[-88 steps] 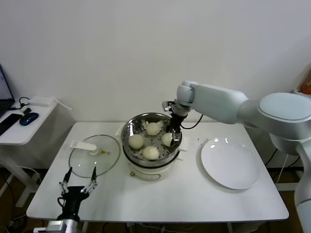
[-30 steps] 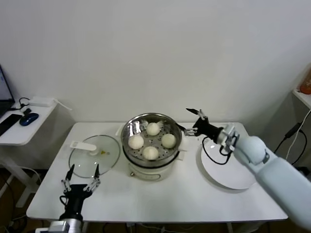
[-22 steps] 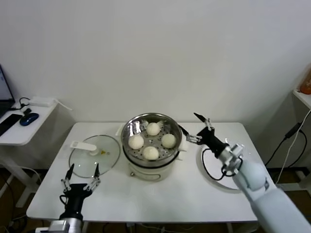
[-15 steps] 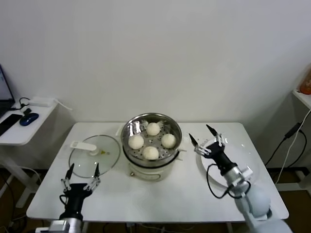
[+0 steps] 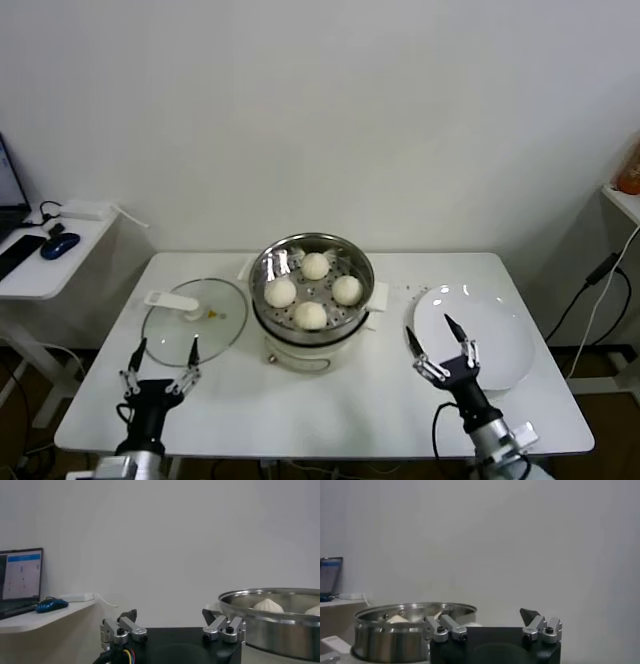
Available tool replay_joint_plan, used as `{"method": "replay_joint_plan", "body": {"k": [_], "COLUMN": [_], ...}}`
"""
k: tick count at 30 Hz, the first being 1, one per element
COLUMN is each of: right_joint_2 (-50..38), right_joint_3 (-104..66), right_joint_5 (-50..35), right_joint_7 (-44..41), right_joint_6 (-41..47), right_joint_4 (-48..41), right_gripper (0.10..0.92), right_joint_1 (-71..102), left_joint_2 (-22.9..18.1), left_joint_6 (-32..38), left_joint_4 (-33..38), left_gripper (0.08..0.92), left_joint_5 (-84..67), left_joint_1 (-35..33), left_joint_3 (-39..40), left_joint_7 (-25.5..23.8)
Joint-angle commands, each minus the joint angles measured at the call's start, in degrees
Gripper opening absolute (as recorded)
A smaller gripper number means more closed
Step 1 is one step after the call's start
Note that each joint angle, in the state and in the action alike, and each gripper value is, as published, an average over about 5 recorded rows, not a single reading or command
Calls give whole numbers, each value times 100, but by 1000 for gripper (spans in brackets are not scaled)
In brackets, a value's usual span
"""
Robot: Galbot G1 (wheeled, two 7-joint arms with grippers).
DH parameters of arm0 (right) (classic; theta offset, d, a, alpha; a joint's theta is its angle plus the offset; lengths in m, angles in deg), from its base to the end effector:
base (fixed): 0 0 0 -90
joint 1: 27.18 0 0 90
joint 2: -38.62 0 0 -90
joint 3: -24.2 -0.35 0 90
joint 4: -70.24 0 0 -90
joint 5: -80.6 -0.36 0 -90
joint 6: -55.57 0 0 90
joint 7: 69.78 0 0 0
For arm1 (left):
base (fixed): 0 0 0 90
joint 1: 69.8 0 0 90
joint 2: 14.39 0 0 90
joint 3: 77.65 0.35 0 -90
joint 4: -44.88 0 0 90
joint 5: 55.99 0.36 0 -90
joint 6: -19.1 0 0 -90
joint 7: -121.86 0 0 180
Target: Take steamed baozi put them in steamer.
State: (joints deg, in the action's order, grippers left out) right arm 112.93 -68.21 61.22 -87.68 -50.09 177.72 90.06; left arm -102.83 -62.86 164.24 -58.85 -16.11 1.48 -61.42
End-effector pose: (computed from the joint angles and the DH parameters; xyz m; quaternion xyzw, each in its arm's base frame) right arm 0.2002 -0.0793 -0.3606 -0.1688 0.9837 0.0278 0.0557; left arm 0.1466 0.0639 -0.3209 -0.0423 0.9981 0.0433 0.0114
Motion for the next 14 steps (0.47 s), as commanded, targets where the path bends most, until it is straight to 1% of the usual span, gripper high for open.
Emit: {"method": "replay_joint_plan", "body": {"k": [1,14], "right_joint_2": [339,341], "right_joint_3": [-76,32], "right_joint_5": [50,69], "right_joint_7": [-153,-203], "right_joint_6": [-262,-281], "right_joint_4": [66,100], "right_gripper": [823,823], "right_joint_1": [598,596], "left_joint_2": [21,15], "left_joint_6": [36,53], "left_joint_4": [12,56], "left_gripper": [823,823], "left_joint_5": [-90,-108], "left_joint_1": [-68,-141], "left_joint_3": [-68,-101], "left_joint_7": [-49,-73]}}
